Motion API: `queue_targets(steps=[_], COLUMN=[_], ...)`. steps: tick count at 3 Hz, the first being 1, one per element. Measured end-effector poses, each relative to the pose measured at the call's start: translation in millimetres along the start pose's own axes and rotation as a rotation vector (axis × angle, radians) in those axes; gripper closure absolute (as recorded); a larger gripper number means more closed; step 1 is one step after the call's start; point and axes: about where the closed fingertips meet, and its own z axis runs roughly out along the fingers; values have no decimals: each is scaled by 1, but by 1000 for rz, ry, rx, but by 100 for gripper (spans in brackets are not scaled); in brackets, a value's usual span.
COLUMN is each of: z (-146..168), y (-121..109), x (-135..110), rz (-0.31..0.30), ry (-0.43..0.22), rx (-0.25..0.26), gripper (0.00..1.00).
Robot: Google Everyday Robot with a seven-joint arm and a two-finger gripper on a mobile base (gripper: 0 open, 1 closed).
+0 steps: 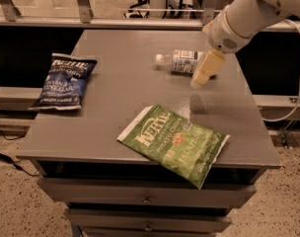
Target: Move blue plastic bottle near blue chip bag
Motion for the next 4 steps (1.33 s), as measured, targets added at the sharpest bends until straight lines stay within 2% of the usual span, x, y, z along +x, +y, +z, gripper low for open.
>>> queue_targets(steps=[1, 2, 3, 4], z=[28, 52, 77, 96], y=[-37, -57, -67, -72], x=[-1, -1, 2, 11], rz=[30, 60, 81, 90], ry=[-41, -68, -66, -27], rx=[24, 7, -28, -63], gripper=[0, 0, 0, 18])
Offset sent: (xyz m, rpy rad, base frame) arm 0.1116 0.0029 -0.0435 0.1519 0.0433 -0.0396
